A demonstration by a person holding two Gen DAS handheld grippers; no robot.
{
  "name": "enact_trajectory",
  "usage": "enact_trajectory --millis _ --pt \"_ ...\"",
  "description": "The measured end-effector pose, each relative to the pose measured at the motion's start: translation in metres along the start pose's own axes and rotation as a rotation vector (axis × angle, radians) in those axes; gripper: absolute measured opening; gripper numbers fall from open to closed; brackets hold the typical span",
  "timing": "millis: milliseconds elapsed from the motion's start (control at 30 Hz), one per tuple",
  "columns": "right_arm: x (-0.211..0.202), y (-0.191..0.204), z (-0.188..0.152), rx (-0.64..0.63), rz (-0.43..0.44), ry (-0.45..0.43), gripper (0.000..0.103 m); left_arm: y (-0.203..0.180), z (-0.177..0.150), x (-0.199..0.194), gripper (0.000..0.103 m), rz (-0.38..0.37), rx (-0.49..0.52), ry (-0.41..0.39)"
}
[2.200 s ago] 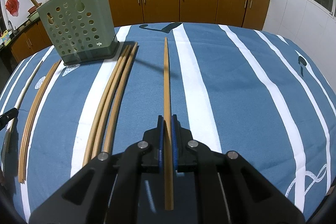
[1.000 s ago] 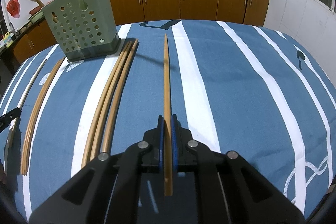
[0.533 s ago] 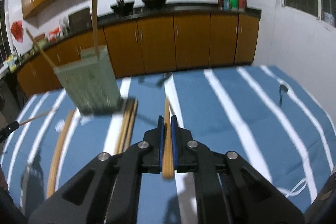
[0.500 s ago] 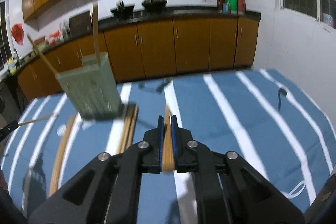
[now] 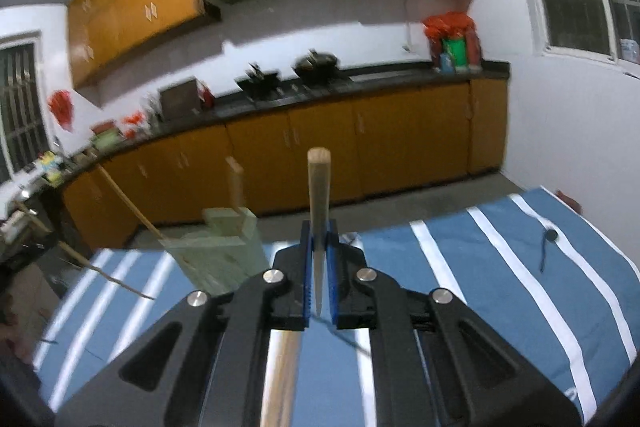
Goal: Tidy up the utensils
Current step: 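Raise both chopsticks upright and insert them into the green holder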
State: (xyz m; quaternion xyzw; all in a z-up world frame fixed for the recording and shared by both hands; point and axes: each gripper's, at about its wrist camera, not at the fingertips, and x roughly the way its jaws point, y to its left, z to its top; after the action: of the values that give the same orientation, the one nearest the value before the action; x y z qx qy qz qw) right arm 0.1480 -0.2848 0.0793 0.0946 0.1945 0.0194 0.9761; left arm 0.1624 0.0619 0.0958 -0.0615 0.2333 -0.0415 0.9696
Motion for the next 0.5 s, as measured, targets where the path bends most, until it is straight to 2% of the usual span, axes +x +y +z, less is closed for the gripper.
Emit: enact_trajectory --millis 133,267,367,500 --pt "-0.018 0.017 0.03 0.009 0.103 -0.076 0.008 -0.022 0.026 -0.014 0.008 -0.064 0.011 -0.069" --pt "-0.023 0.032 0.051 0.011 0.187 -0.117 0.008 -0.045 0.043 -0.023 0.008 -0.124 0.028 -0.119" --pt "-0.017 0.043 0.06 -0.007 0.188 -0.141 0.008 -0.06 0.053 -0.024 0.008 -0.127 0.047 -0.164" --pt "0.005 0.054 0.065 -0.014 0.181 -0.134 0.008 -0.069 0.058 -0.008 0.008 -0.129 0.043 -0.177"
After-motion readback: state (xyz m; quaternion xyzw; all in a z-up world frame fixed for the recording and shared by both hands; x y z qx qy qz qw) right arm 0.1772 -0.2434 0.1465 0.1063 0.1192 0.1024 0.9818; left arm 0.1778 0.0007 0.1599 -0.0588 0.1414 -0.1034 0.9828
